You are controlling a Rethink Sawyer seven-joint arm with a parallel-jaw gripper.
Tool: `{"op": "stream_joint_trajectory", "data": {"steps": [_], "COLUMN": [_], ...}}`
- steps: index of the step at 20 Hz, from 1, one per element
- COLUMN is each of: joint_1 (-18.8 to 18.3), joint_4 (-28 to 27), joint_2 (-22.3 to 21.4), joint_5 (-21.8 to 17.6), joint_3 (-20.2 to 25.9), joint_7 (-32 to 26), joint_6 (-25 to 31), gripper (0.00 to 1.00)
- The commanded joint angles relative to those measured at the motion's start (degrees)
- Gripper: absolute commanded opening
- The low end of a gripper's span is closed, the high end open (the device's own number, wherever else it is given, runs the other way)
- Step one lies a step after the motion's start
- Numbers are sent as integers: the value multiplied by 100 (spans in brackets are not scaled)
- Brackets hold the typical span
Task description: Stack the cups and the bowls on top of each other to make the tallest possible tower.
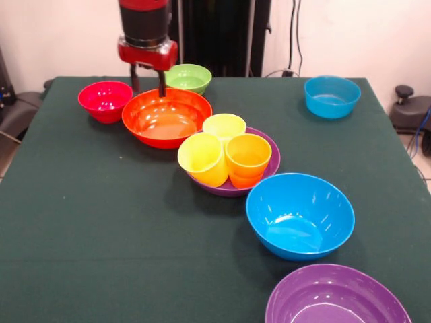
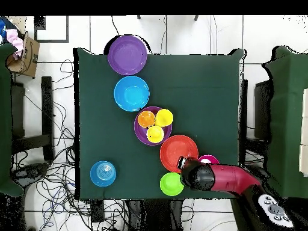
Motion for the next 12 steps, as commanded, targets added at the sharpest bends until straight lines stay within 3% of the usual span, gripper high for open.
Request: {"op": "stream_joint_trajectory", "data": {"steps": [1, 5, 9, 12], "joint_1": [-224, -292, -27, 289], "joint_4": [-269, -366, -594, -723], "joint_2": [-701, -718, -241, 173], "joint_5": [214, 183, 90, 265], "joint_3": [417, 365, -16, -428], "joint_7": [-470, -308, 465, 1141], "joint_6": [884, 860, 285, -107], "gripper": [100, 100, 100, 100]}}
